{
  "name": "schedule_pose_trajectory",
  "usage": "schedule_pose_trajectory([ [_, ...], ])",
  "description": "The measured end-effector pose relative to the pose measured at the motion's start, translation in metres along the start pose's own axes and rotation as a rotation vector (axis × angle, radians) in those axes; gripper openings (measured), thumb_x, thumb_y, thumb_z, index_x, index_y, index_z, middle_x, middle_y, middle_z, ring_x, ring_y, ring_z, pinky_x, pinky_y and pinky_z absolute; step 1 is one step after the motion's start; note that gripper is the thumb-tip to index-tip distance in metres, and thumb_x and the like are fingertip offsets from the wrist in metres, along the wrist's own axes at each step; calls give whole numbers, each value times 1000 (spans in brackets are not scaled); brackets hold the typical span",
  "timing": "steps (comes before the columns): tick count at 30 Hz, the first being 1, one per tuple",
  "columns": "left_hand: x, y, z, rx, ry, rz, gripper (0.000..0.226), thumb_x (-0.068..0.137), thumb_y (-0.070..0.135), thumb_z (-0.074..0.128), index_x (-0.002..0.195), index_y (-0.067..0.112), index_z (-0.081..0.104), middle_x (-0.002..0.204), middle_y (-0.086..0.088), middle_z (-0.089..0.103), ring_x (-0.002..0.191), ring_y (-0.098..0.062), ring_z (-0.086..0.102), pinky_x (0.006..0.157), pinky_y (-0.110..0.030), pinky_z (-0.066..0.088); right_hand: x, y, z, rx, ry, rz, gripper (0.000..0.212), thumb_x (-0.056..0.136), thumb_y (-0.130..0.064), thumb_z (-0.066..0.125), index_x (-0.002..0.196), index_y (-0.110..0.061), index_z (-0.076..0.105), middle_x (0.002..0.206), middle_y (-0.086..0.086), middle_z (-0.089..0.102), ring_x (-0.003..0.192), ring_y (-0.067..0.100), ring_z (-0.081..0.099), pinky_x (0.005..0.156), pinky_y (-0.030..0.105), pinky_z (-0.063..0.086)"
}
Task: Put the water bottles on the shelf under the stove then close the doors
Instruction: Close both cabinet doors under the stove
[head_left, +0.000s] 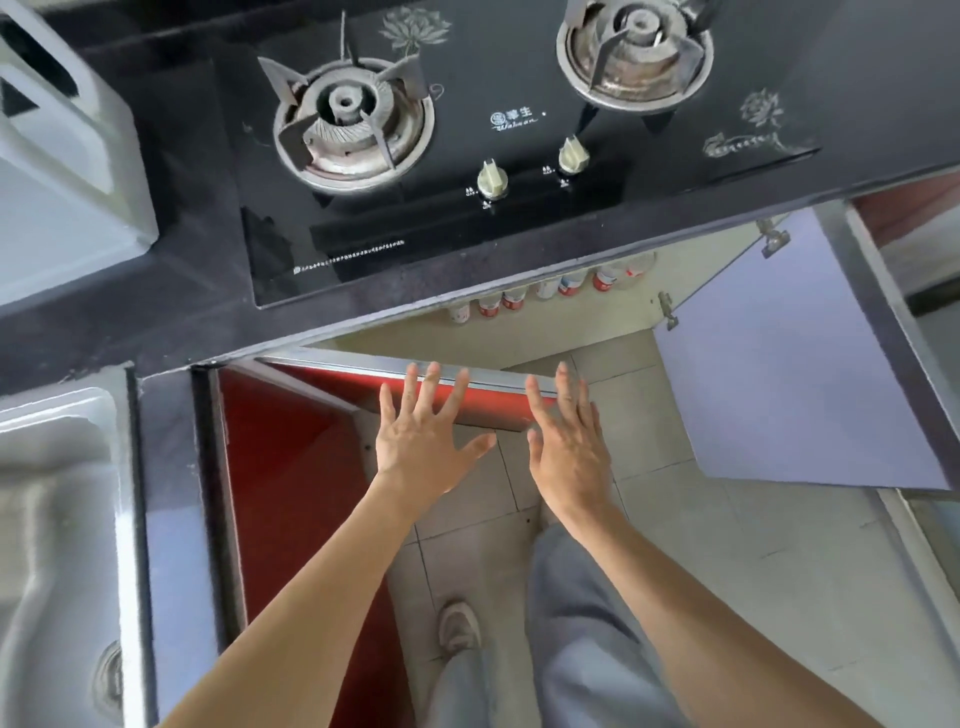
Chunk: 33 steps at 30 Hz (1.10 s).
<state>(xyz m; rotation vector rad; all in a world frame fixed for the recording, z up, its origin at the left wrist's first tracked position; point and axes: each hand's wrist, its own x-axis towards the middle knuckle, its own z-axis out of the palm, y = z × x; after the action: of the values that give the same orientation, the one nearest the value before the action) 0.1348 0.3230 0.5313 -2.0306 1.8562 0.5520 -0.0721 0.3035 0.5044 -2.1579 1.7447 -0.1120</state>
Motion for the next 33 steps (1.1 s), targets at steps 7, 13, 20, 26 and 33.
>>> schedule_pose_trajectory([
  [7,37,20,-24,-81,2,-130,102,94,94,17,173,39,-16,184,-6,-10,169,-33,-18,135,-64,-2,65,19,-28,-57,-86,-153,79,106,-22,62,172,-34,19,181,8,2,166,37,9,129,51,33],
  [13,40,29,-32,-44,-43,-197,110,90,98,24,172,40,-20,183,-5,-18,168,-33,-22,134,-66,-3,74,29,-35,-126,-118,-246,91,104,-24,65,173,-33,7,181,10,-8,167,38,-1,133,52,22],
  [20,-1,56,-59,-185,54,-302,96,100,89,26,176,37,-5,185,-5,-10,170,-35,-9,135,-64,1,60,27,-65,-157,-254,-243,92,104,-47,63,173,-33,4,179,16,-11,166,40,-6,135,51,13],
  [26,-94,95,-76,-181,275,-333,90,99,85,42,174,41,20,185,-3,0,170,-38,6,135,-65,10,19,33,-130,-122,-128,-430,83,102,-34,70,170,-15,27,178,21,13,165,41,13,134,50,19],
  [33,-205,179,-98,-196,493,-326,76,82,67,80,140,18,74,149,-16,62,137,-36,60,122,-59,43,-72,73,-227,-56,-41,-599,62,95,-23,80,150,-5,57,159,21,49,147,40,48,121,50,46],
])
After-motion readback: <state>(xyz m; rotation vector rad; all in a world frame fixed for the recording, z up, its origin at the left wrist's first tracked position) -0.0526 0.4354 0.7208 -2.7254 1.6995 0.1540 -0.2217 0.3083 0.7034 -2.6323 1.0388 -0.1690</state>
